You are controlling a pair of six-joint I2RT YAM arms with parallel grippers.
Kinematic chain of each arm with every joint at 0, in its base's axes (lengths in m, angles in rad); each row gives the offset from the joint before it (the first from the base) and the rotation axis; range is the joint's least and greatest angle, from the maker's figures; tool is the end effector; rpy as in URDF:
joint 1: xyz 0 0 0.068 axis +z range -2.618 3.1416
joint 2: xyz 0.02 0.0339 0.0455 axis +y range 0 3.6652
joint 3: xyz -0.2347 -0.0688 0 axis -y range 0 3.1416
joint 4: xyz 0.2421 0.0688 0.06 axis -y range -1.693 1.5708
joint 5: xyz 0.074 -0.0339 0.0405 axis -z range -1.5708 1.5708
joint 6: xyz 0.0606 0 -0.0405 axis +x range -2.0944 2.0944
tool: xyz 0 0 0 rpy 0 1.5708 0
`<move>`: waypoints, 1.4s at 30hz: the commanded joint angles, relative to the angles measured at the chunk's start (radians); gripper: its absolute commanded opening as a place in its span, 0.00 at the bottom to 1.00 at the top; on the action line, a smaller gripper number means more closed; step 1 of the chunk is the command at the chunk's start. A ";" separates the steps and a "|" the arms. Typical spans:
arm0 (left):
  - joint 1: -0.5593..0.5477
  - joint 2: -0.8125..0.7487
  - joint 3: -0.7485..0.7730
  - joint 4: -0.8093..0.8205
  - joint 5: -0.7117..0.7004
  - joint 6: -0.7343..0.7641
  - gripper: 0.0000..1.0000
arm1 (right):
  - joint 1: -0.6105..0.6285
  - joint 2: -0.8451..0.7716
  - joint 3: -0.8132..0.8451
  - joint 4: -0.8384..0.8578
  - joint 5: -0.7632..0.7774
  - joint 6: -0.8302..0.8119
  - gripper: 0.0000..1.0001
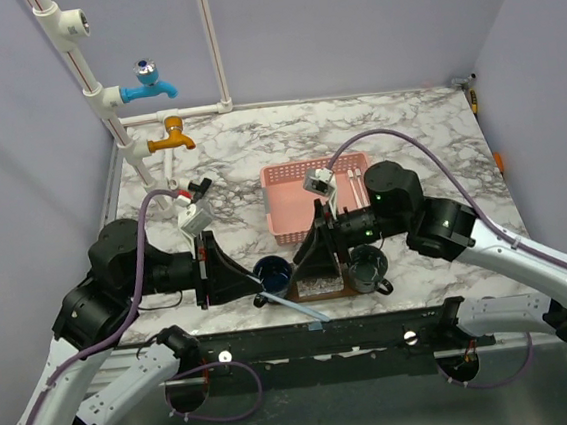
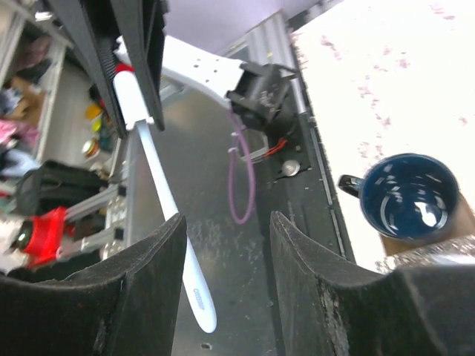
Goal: Prepare toiletry sets of a toothbrush and toothpaste on the tray
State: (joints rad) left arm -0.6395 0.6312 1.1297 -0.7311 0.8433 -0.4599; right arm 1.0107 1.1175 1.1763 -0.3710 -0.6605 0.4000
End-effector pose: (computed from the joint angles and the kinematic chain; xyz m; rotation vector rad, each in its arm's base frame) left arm 0.0738 -0.1113 0.3941 0.8353 1.8182 -1.5004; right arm 0.1127 0.2496 0.3612 -1.1193 1.8259 1.5231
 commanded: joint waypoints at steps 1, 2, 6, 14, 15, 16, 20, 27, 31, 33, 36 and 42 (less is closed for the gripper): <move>-0.082 -0.029 -0.008 -0.057 -0.260 -0.057 0.00 | 0.004 -0.054 0.008 -0.066 0.259 0.019 0.52; -0.108 -0.032 -0.004 -0.068 -0.316 -0.068 0.00 | 0.004 -0.064 0.007 -0.074 0.301 0.021 0.52; -0.190 -0.036 -0.003 -0.099 -0.509 -0.112 0.00 | 0.003 -0.084 0.000 -0.096 0.424 0.032 0.52; -0.353 0.021 -0.008 -0.157 -0.874 -0.170 0.00 | 0.004 -0.067 -0.016 -0.147 0.631 0.062 0.52; -0.370 0.031 -0.006 -0.156 -0.899 -0.176 0.00 | 0.004 -0.064 -0.019 -0.152 0.654 0.067 0.52; -0.386 0.045 -0.004 -0.157 -0.926 -0.182 0.00 | 0.003 -0.062 -0.027 -0.154 0.672 0.070 0.52; -0.440 0.098 -0.002 -0.153 -1.018 -0.205 0.00 | 0.004 -0.067 -0.052 -0.158 0.787 0.096 0.52; -0.510 0.196 0.023 -0.139 -1.116 -0.218 0.00 | 0.004 -0.073 -0.069 -0.201 1.016 0.142 0.52; -0.551 0.250 0.042 -0.124 -1.152 -0.212 0.00 | 0.003 -0.074 -0.081 -0.211 1.068 0.152 0.52; -0.568 0.267 0.048 -0.118 -1.173 -0.211 0.00 | 0.003 -0.077 -0.092 -0.205 1.070 0.154 0.52; -0.591 0.288 0.048 -0.111 -1.208 -0.216 0.00 | 0.003 -0.081 -0.108 -0.203 1.071 0.158 0.52; -0.649 0.305 0.030 -0.088 -1.295 -0.224 0.00 | 0.003 -0.097 -0.125 -0.200 1.069 0.159 0.52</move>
State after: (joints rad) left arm -1.2526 0.9318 1.1389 -0.8570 -0.3466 -0.6735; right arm 1.0107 1.0451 1.0679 -0.5575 0.3695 0.5468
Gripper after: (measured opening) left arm 0.118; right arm 0.519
